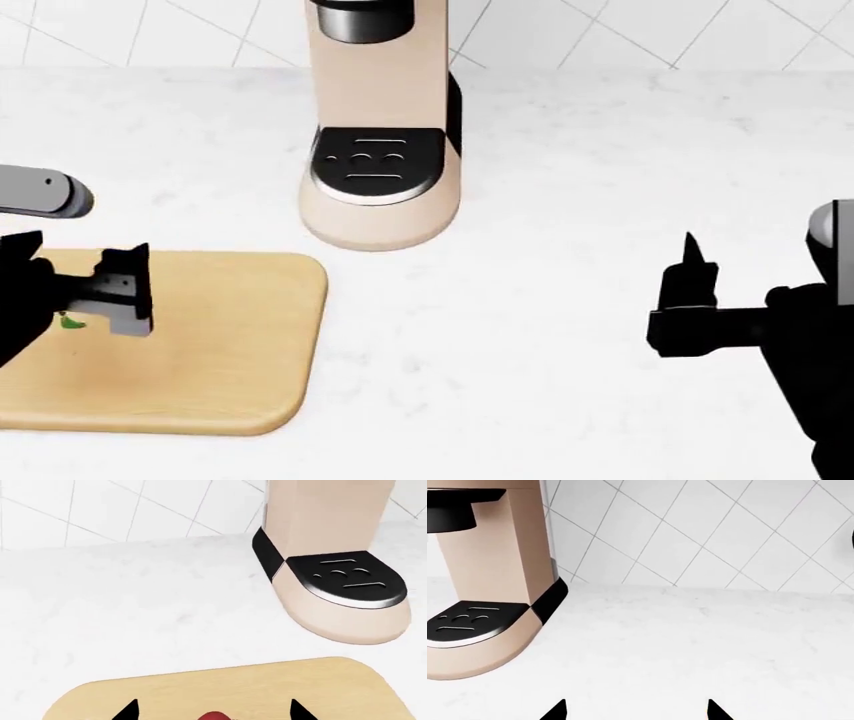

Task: Place the cherry and the sweet potato on separate cutting boards.

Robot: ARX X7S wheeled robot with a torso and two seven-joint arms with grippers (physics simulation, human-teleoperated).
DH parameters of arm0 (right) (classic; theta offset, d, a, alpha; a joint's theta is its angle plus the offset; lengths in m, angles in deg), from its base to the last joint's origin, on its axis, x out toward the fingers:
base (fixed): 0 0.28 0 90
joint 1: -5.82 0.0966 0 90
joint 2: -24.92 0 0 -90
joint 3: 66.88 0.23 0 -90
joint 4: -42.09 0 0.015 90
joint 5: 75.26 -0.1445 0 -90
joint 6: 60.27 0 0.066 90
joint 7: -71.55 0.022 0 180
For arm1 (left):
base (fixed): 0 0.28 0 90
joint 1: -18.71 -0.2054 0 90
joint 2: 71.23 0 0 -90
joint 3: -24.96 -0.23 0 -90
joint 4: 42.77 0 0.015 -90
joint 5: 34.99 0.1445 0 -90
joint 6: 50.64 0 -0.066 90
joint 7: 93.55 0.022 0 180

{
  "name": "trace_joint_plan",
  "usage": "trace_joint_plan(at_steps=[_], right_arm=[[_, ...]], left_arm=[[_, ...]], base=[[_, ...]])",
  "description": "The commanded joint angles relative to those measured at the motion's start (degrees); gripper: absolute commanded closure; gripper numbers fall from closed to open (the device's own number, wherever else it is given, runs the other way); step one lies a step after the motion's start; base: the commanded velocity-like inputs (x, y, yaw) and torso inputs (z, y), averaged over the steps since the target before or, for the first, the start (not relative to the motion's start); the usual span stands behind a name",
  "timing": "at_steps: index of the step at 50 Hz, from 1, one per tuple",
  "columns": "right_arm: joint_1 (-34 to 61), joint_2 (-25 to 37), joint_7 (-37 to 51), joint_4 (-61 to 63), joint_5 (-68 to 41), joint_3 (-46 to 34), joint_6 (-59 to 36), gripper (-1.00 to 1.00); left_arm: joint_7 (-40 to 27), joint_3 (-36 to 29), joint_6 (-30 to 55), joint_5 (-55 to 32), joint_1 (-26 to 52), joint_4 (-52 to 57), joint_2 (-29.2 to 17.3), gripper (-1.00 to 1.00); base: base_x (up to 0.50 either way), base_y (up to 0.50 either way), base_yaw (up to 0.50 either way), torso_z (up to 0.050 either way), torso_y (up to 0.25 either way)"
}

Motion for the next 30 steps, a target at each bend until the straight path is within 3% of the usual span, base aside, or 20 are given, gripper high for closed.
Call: trace_joint_plan(at_steps=[1, 15, 30], right_arm=[[0.17, -0.51, -0.08, -0.47, -0.12, 0.19, -0.47, -1.0], [2.7, 0.79, 0.86, 1.56, 0.01, 1.48, -1.74, -1.0], [7.44, 0.9, 0.49, 2.18, -0.34, 3.39, -4.85, -1.0]], left_arm=[[-2.83, 5.47, 5.45, -5.43, 2.63, 8.11, -1.81, -1.0], [-5.47, 10.18, 8.88, -8.52, 6.44, 11.85, -4.02, -1.0], [-4.68, 7.48, 10.38, -7.18, 16.72, 6.35, -3.33, -1.0]], base=[[0.0, 0.0, 0.0, 0.0, 0.0], [0.0, 0.0, 0.0, 0.0, 0.0], [0.0, 0.0, 0.0, 0.001, 0.0]])
